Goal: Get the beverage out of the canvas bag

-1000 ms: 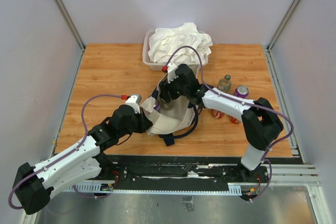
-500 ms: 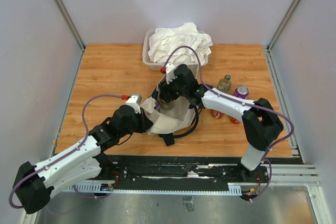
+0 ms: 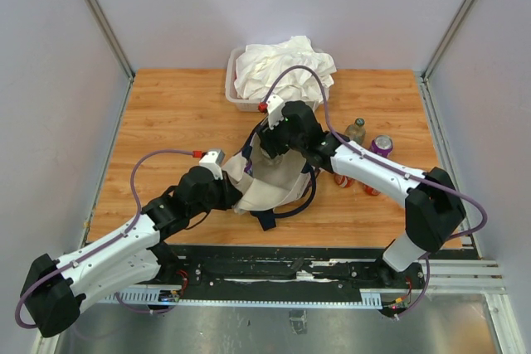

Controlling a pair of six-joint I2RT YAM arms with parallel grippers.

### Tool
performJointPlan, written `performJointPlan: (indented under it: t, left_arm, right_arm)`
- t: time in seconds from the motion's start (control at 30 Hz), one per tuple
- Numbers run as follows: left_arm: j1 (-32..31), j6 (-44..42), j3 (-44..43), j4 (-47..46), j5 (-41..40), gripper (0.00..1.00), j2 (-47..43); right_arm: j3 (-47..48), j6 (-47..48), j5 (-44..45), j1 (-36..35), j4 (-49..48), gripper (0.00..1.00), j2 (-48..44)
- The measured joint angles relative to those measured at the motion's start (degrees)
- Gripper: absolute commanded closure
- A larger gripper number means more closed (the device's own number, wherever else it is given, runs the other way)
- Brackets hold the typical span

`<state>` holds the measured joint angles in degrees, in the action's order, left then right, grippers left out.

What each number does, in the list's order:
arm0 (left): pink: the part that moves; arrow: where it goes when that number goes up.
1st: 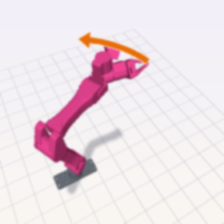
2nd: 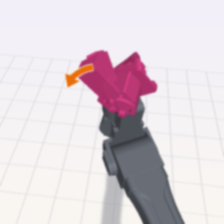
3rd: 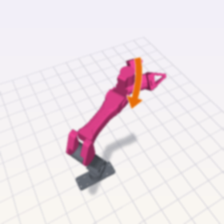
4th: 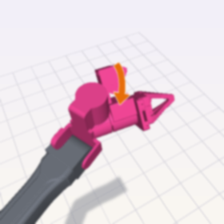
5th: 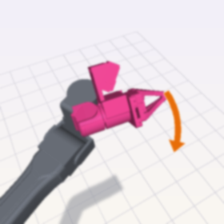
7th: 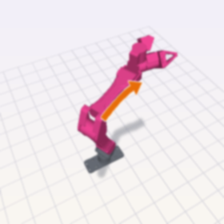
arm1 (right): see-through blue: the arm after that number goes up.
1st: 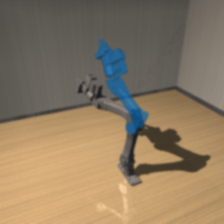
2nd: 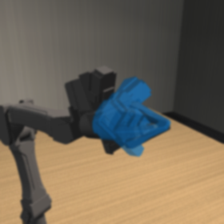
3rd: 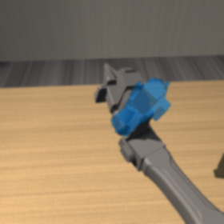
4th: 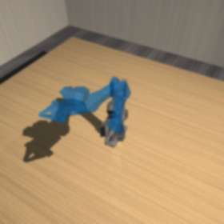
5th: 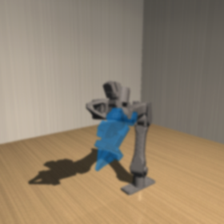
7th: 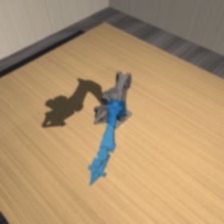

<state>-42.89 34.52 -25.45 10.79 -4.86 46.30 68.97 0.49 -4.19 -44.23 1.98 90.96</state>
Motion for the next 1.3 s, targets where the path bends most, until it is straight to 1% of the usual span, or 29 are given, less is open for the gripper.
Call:
performJointPlan:
  t: [0.1,0.27,0.5,0.8,1.0,1.1,1.27,1.3]
  left_arm:
    - [0.00,0.00,0.02,0.00,0.00,0.98,0.00]
    - [0.00,0.00,0.04,0.02,-0.04,0.98,-0.11]
    - [0.00,0.04,0.15,0.68,-0.22,0.98,-1.49]
    - [0.00,0.44,0.31,1.14,-0.44,0.98,-2.08]
    - [0.00,0.44,0.31,1.11,-0.44,0.98,-2.05]
    - [0.00,0.46,0.31,1.09,-0.42,0.98,-1.99]
    - [0.00,0.46,0.31,1.07,-0.42,0.98,-1.95]
    - [0.00,0.46,0.31,1.07,-0.42,0.98,-1.92]
  right_arm:
    - [0.00,-0.04,0.37,0.00,-0.92,0.99,0.11]
    - [0.28,-0.37,1.07,0.00,-6.01,0.99,1.14]
    - [0.22,-1.33,1.07,0.00,-8.92,0.99,3.89]
    - [-0.79,-1.70,1.55,0.00,-10.84,0.77,3.87]
    - [-1.18,-1.53,2.99,0.00,-11.17,0.73,3.87]
    - [-1.40,-1.51,3.41,0.00,-11.37,0.67,3.87]
    - [-2.43,-1.44,3.89,0.00,-11.72,0.61,3.87]
    - [-2.95,-1.46,3.98,0.00,-11.45,0.59,3.87]
